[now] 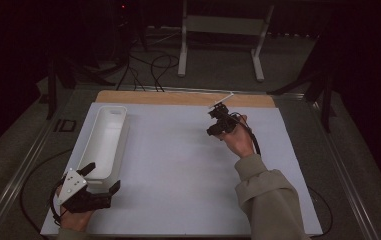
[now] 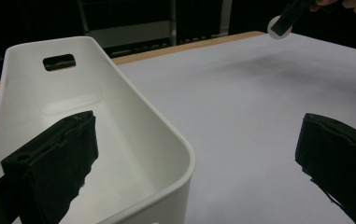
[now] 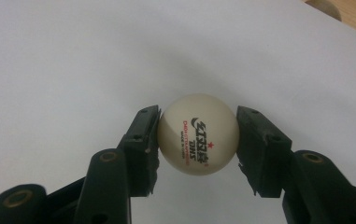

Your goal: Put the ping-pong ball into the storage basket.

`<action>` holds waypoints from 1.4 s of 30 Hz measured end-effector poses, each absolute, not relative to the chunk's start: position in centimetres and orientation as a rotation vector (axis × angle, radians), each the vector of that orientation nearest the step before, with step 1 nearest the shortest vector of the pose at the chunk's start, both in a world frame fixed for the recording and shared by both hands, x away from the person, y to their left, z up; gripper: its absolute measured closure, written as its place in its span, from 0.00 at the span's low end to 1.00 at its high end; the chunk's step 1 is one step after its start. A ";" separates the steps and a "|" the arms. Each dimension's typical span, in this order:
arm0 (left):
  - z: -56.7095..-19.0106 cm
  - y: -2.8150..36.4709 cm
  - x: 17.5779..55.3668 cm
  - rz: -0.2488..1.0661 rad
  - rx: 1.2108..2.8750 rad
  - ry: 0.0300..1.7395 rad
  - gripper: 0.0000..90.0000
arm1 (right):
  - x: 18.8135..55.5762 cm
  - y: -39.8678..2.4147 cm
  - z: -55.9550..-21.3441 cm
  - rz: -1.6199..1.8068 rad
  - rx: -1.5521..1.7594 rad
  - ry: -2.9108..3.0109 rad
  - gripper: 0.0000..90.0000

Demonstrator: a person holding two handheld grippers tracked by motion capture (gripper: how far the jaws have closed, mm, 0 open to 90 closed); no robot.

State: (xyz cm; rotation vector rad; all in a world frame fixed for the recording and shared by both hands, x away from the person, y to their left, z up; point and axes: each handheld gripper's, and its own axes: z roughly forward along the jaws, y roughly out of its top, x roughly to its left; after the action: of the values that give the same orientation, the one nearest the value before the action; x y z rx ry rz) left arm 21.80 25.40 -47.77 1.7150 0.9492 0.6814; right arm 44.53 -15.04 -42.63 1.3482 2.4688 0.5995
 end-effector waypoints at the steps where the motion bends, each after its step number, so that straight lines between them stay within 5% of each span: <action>1: -47.8 25.4 21.8 0.682 1.715 0.949 0.00 | 44.5 -15.0 -42.6 0.601 1.349 2.469 0.57; 42: -47.8 25.4 21.8 0.681 1.713 0.950 0.00 | 44.0 -13.6 -40.3 0.649 1.285 2.473 0.57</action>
State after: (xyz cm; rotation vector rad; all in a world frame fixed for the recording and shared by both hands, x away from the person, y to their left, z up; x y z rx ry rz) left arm 21.77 25.39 -47.77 1.7127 0.9499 0.6813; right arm 43.95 -13.64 -40.30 1.2849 2.4729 0.6486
